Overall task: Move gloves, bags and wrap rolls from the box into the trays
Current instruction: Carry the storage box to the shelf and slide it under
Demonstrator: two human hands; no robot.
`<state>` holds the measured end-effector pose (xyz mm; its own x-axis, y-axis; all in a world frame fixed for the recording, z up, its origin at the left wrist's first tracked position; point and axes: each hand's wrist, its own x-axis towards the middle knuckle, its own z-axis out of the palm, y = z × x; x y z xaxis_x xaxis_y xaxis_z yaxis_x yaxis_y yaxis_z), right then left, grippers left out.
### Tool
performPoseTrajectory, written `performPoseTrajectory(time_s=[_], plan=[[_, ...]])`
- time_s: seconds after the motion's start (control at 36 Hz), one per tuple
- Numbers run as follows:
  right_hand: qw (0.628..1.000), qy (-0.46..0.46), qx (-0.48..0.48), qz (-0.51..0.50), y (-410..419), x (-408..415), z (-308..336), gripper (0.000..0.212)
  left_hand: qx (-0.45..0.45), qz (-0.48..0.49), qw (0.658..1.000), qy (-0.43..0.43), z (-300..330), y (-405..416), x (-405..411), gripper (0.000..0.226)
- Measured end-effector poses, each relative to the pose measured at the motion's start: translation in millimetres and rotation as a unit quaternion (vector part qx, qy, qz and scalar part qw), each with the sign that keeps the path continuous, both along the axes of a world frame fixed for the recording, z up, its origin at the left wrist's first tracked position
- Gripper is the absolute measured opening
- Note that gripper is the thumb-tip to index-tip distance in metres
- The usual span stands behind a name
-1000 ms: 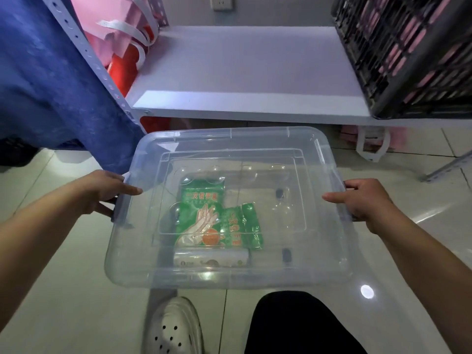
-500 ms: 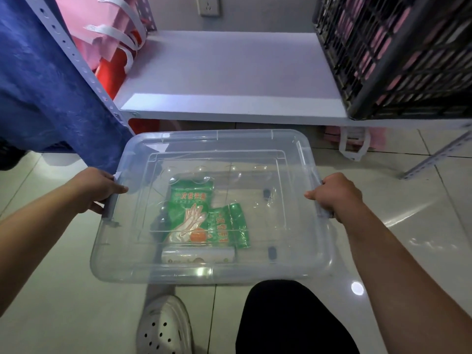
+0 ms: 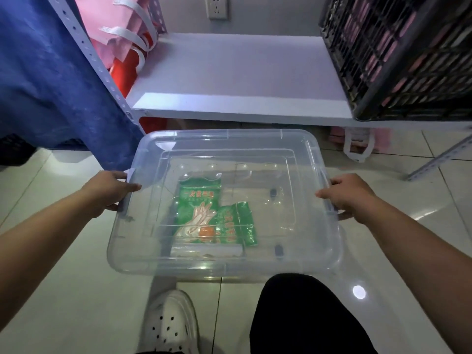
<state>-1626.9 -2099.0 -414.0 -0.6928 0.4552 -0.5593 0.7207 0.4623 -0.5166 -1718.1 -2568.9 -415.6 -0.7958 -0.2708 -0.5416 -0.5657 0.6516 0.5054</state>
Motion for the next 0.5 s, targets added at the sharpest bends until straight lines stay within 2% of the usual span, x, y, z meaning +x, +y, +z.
performPoseTrajectory(time_s=[0.06, 0.11, 0.28, 0.36, 0.5], plan=[[0.995, -0.003, -0.083, -0.047, 8, 12, -5, 0.023, 0.018, 0.009, 1.0, 0.002, -3, -8, 6, 0.051], [0.99, -0.014, -0.126, -0.067, 17, 23, -9, 0.023, 0.046, 0.017, 0.999, 0.003, -7, -14, 14, 0.053], [0.99, -0.001, -0.129, -0.051, 16, 24, -13, 0.028, 0.08, 0.024, 0.997, 0.006, -7, -16, 19, 0.045], [0.993, -0.011, -0.103, -0.053, 10, 13, -13, 0.03, 0.086, 0.025, 0.996, 0.007, -6, -16, 18, 0.037], [0.999, -0.015, 0.02, -0.02, -4, 5, -15, 0.039, 0.093, 0.026, 0.995, 0.009, -10, -19, 17, 0.041]])
